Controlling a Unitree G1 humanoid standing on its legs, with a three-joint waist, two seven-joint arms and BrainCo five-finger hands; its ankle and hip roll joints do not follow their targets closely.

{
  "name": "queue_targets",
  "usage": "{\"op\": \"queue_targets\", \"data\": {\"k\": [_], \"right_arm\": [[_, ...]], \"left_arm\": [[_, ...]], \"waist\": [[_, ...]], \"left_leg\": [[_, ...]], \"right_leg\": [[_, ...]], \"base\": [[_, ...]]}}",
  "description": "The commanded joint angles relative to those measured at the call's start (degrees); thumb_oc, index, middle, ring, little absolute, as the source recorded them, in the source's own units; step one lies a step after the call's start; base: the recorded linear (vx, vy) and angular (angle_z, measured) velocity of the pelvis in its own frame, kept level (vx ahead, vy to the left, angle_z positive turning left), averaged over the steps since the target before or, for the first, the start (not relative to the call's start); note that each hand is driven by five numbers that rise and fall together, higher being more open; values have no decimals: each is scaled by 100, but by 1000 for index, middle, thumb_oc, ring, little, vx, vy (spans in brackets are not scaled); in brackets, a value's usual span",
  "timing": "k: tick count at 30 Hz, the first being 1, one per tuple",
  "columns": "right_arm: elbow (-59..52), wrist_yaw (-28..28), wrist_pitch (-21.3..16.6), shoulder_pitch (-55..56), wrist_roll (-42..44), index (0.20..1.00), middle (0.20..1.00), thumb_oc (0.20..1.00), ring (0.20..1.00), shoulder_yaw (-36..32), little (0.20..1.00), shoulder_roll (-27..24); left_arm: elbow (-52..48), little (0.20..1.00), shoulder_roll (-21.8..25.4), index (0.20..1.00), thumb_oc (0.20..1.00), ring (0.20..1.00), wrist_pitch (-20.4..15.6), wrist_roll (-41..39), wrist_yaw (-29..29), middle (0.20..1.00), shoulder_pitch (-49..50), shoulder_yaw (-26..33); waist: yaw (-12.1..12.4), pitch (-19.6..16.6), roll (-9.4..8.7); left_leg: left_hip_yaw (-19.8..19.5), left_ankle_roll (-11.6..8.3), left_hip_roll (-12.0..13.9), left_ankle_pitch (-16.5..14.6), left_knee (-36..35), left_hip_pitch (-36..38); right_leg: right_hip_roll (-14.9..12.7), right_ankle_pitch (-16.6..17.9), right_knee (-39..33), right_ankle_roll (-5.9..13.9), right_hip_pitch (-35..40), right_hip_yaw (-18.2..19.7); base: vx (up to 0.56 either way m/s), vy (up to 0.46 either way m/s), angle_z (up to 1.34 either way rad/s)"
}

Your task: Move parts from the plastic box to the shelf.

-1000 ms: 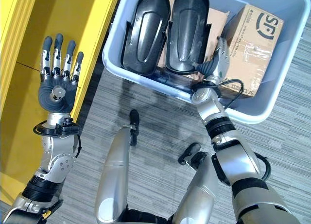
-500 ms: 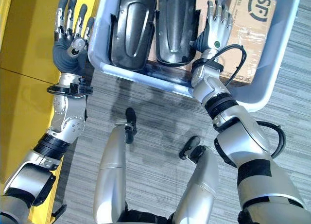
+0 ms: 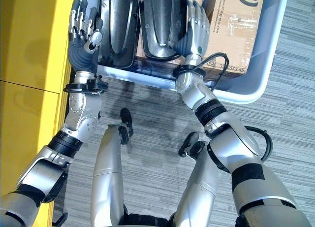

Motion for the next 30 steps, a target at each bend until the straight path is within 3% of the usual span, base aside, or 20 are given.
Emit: {"op": "queue_targets", "data": {"k": [1,6,9,10,11,12,16,19,22,28,30], "right_arm": [[74,-446,-240,-35,-669,1000,1000,1000,1000,-203,1000,-75],[-297,-747,-99,14,-1241,1000,1000,1000,1000,-225,1000,-98],[-455,-497,-82,124,-659,1000,1000,1000,1000,-294,1000,-47],[-463,-561,250,190,-335,1000,1000,1000,1000,-311,1000,9],[-399,-592,317,196,-116,1000,1000,1000,1000,-310,1000,29],[-182,-600,236,207,425,1000,1000,1000,1000,-352,1000,92],[128,-97,-247,306,959,1000,1000,1000,1000,-475,1000,245],[201,-43,-313,324,926,1000,1000,1000,1000,-458,1000,326],[363,459,-446,109,1248,1000,1000,1000,1000,-417,1000,448],[391,616,16,-67,804,1000,1000,1000,1000,-211,1000,338],[404,456,13,-79,1437,1000,1000,1000,1000,-164,1000,349]], "left_arm": [[-277,1000,-156,1000,1000,1000,-225,305,121,1000,-111,16],[-341,1000,-150,1000,1000,1000,-261,368,47,1000,27,42],[-334,1000,-188,1000,1000,1000,-231,423,-38,1000,114,79],[-351,1000,-229,1000,1000,1000,-242,485,-2,1000,140,64],[-347,1000,-251,1000,1000,1000,-245,502,1,1000,146,65],[-313,1000,-275,1000,1000,1000,-262,501,32,1000,136,71],[-253,1000,-342,1000,1000,1000,-276,493,86,1000,99,55],[-269,1000,-368,1000,1000,1000,-272,503,175,1000,92,57],[-246,1000,-347,1000,1000,1000,-126,438,258,1000,-83,34],[-299,1000,-273,1000,1000,1000,-4,442,368,1000,-141,13],[-300,1000,-242,1000,1000,1000,11,413,304,1000,-127,8]], "waist": [[234,-239,215],[242,-239,205],[246,-239,173],[243,-239,169],[246,-239,173],[248,-239,189],[254,-239,224],[273,-239,241],[328,-239,262],[365,-239,245],[379,-239,239]], "left_leg": [[211,30,-325,-152,-574,476],[189,41,-317,-198,-495,479],[164,56,-305,-240,-415,436],[156,65,-314,-259,-366,392],[159,69,-319,-266,-348,380],[163,70,-318,-291,-305,356],[166,68,-351,-307,-295,320],[158,71,-357,-295,-282,275],[131,43,-365,-278,-199,206],[68,26,-358,-297,-35,102],[34,20,-322,-315,64,19]], "right_leg": [[405,20,662,197,-55,-47],[403,-29,719,199,-27,-62],[389,-58,772,194,-45,-77],[388,-79,814,182,-85,-69],[394,-93,829,172,-93,-64],[393,-128,873,153,-115,-59],[362,-195,923,139,-131,-69],[345,-218,949,122,-157,-77],[319,-252,1021,95,-184,-126],[290,-281,1126,99,-229,-134],[269,-317,1203,89,-271,-140]], "base": [[40,-4,1],[30,-2,1],[11,-8,0],[0,0,0],[0,0,0],[0,0,0],[10,17,0],[0,0,0],[23,22,4],[20,-12,8],[15,-12,4]]}}
